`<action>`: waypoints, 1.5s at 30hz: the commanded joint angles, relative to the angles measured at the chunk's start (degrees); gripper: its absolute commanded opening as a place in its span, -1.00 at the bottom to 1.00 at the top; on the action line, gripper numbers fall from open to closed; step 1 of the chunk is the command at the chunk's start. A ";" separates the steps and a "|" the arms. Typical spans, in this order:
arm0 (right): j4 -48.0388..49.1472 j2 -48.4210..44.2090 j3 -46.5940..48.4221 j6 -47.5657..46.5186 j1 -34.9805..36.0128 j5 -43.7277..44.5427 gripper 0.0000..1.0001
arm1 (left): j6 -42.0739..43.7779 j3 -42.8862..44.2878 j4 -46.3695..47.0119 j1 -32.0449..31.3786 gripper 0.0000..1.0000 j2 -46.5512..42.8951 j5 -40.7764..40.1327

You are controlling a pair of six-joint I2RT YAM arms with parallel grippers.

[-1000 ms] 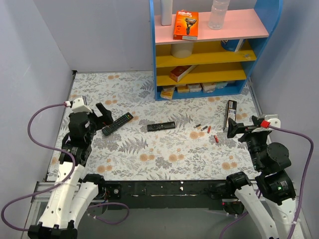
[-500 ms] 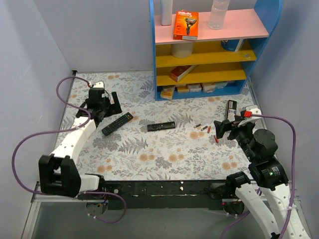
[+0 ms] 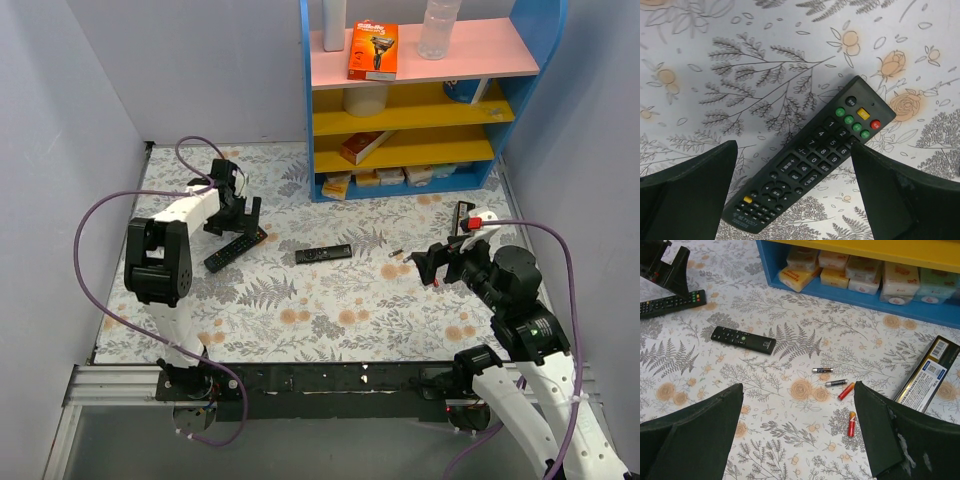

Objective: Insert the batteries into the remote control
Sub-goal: Pick up the remote control from the center of the board.

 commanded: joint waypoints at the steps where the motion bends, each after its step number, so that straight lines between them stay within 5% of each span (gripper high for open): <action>1: 0.50 1.27 0.41 -0.59 0.36 -2.97 0.96 | 6.15 3.93 -3.88 -0.91 0.96 0.96 6.04; 15: -0.29 2.86 1.28 0.38 0.28 -4.47 0.96 | 9.32 5.08 -5.55 -5.57 0.93 8.35 3.33; 20: -0.82 2.86 1.20 0.29 0.36 -4.56 0.96 | 9.05 3.07 -6.26 -6.98 0.68 8.09 2.44; 24: -0.99 2.59 0.93 0.29 0.36 -5.43 0.96 | 8.35 0.08 -5.91 -7.94 0.17 5.82 0.68; 31: -1.70 2.24 0.41 -0.15 0.36 -8.24 0.96 | 5.19 -2.83 -6.08 -9.26 -0.38 -0.24 4.81; 40: -1.70 6.36 0.23 0.55 0.45 -19.49 0.96 | -3.84 -9.07 -0.12 -9.79 -0.68 -14.13 18.07; 45: 4.16 8.83 -2.40 4.94 0.45 -28.61 0.96 | -14.65 -16.18 12.44 -10.32 -0.73 -25.97 28.88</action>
